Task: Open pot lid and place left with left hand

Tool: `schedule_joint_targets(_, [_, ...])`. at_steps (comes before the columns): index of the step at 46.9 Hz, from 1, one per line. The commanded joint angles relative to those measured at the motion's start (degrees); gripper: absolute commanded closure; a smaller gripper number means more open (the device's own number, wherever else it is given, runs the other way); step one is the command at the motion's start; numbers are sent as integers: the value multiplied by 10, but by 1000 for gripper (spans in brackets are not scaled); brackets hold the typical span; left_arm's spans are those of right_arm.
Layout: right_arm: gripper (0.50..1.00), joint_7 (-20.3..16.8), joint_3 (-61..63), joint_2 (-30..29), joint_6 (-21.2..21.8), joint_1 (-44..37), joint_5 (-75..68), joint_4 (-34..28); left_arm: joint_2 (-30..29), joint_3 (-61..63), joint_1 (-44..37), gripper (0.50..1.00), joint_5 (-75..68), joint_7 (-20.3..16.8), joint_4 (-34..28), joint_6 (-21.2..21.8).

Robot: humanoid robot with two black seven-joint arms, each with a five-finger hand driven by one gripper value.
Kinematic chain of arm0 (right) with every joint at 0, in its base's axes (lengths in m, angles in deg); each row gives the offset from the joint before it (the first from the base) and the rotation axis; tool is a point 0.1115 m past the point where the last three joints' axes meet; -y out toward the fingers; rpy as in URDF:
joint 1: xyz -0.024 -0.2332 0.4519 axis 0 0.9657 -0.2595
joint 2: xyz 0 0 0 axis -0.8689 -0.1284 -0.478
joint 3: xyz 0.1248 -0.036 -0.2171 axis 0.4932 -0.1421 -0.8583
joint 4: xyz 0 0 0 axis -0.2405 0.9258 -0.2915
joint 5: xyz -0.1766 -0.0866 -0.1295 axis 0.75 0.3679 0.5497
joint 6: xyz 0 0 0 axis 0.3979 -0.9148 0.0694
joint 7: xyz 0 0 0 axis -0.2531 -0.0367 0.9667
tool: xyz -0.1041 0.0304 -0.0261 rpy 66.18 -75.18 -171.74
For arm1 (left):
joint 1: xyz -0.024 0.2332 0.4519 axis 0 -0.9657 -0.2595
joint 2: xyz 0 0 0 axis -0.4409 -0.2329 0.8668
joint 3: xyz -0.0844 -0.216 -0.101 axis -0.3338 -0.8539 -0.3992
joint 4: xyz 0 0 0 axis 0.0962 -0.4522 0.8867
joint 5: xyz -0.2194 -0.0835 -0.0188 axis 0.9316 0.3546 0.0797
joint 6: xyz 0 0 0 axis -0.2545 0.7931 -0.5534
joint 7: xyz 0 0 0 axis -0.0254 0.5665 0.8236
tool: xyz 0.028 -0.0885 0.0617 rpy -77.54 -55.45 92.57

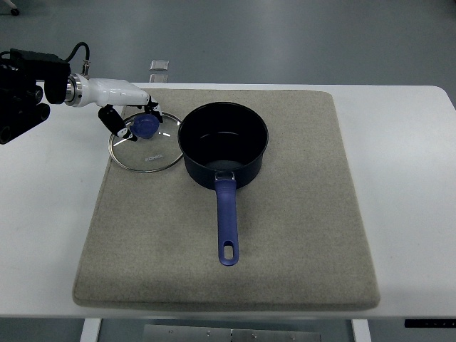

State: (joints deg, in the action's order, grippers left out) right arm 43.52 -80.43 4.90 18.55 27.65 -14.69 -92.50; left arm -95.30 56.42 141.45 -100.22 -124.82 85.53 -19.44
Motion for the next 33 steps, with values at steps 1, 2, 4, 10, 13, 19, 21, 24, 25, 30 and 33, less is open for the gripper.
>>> schedule_joint_targets(1, [583,0,0,0,0,0,0,0,-1,0,1,658,2,0,0,0])
schedule_joint_targets(2, [583,0,0,0,0,0,0,0,-2,0,2,658,3,0,1,0])
schedule_joint_targets(4, [583,0,0,0,0,0,0,0,-4,-3,3,656,4,0,3,0])
schedule_joint_targets(10, [583,0,0,0,0,0,0,0,-10,-11,15,654,7,0,3,0])
schedule_joint_targets(13, [583,0,0,0,0,0,0,0,-19,-26,20,649,7,0,3,-1])
schedule_joint_targets(19, [583,0,0,0,0,0,0,0,-37,-72,29,621,9,0,2,-3])
schedule_joint_targets(21, [583,0,0,0,0,0,0,0,-38,-94,29,621,12,0,-1,-3])
schedule_joint_targets(24, [583,0,0,0,0,0,0,0,-38,-125,20,609,33,0,-3,-4])
schedule_joint_targets(25, [583,0,0,0,0,0,0,0,-38,-136,18,600,42,0,-4,-4])
schedule_joint_targets(30, [583,0,0,0,0,0,0,0,-35,-169,10,576,116,0,-13,-9])
schedule_joint_targets(33, [583,0,0,0,0,0,0,-1,-31,-184,1,576,190,0,-20,-9])
